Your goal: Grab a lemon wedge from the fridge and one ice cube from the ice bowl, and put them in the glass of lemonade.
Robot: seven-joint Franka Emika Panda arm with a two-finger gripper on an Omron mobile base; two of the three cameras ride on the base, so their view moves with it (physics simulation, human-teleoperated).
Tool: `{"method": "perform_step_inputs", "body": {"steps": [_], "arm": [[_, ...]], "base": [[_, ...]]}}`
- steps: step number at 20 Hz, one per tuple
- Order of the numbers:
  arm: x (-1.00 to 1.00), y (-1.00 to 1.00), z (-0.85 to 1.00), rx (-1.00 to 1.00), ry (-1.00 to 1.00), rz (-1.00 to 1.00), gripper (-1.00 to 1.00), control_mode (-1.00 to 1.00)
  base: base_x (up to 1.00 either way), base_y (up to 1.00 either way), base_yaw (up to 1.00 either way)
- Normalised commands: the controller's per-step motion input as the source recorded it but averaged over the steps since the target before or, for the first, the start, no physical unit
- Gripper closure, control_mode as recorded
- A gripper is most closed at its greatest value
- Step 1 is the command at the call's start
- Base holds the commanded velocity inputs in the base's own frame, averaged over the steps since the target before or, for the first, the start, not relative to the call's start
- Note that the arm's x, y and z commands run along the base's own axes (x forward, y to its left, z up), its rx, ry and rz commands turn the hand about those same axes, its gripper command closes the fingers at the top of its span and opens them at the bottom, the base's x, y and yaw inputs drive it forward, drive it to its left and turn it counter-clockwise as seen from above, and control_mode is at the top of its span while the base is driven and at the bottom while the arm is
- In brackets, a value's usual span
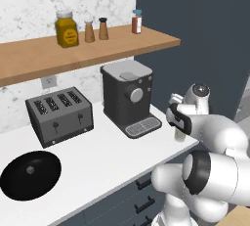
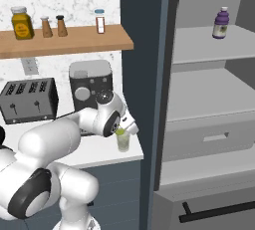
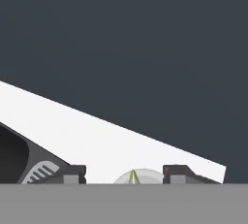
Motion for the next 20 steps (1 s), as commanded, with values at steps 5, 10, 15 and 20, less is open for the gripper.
{"method": "perform_step_inputs", "body": {"steps": [5, 10, 15, 20], "arm": [[0.0, 0.0, 0.0, 0.0, 0.0, 0.0, -1.0, -1.0], [-0.03, 0.0, 0.05, 0.0, -0.02, 0.0, -1.0, -1.0], [-0.38, 0.0, 0.28, 0.0, -0.13, 0.0, -1.0, -1.0], [-0.51, -0.13, 0.03, 0.0, -0.07, 0.0, -1.0, -1.0]], "base": [[0.0, 0.0, 0.0], [0.0, 0.0, 0.0], [0.0, 0.0, 0.0], [0.0, 0.0, 0.0]]}}
